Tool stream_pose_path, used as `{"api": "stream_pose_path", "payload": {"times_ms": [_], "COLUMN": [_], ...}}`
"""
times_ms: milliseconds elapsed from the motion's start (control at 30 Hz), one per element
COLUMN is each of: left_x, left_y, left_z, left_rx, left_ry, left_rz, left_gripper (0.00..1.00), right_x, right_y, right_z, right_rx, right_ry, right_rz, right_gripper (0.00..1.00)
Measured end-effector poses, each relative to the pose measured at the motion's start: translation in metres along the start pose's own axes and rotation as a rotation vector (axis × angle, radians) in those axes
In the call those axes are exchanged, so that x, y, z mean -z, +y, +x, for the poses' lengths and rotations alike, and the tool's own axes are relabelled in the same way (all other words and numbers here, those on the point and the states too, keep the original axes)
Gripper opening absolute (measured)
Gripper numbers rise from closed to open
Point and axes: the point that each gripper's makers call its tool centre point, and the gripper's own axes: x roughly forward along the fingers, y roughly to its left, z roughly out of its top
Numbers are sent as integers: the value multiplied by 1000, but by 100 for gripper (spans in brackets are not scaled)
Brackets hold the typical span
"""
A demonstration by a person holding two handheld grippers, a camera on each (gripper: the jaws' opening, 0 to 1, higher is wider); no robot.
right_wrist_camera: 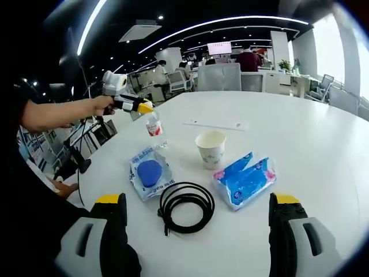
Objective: Arrange the tabletop items into an orderly group along one side of the table until the central work area is clear of visible clutter.
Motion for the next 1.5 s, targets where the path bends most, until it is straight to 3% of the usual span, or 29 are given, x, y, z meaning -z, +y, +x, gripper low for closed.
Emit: {"api": "stream_pose_path", "payload": {"times_ms": [333,633,867,1100,1267,1500], "left_x": [-2,6,10,8,9,7], "left_y": [0,5,13,8,11,16], "left_z": [-10,-12,-12,-10,-11,-11], "left_rx": [20,47,9,-35,-59,-165], "left_ry": [23,29,25,34,29,-7], "left_rz": [31,43,29,27,-12,-63], "left_gripper": [20,21,22,23,29,33], "right_x": [2,4,11,12,11,9], "right_y": [2,6,11,14,13,12], "right_z": [4,7,7,10,10,11], "right_rx": [-4,-11,-19,-29,-34,-39], "right_ry": [9,15,29,34,36,36], "right_rz": [5,0,-5,-9,-15,-19], "right_gripper": [100,100,100,100,100,100]}}
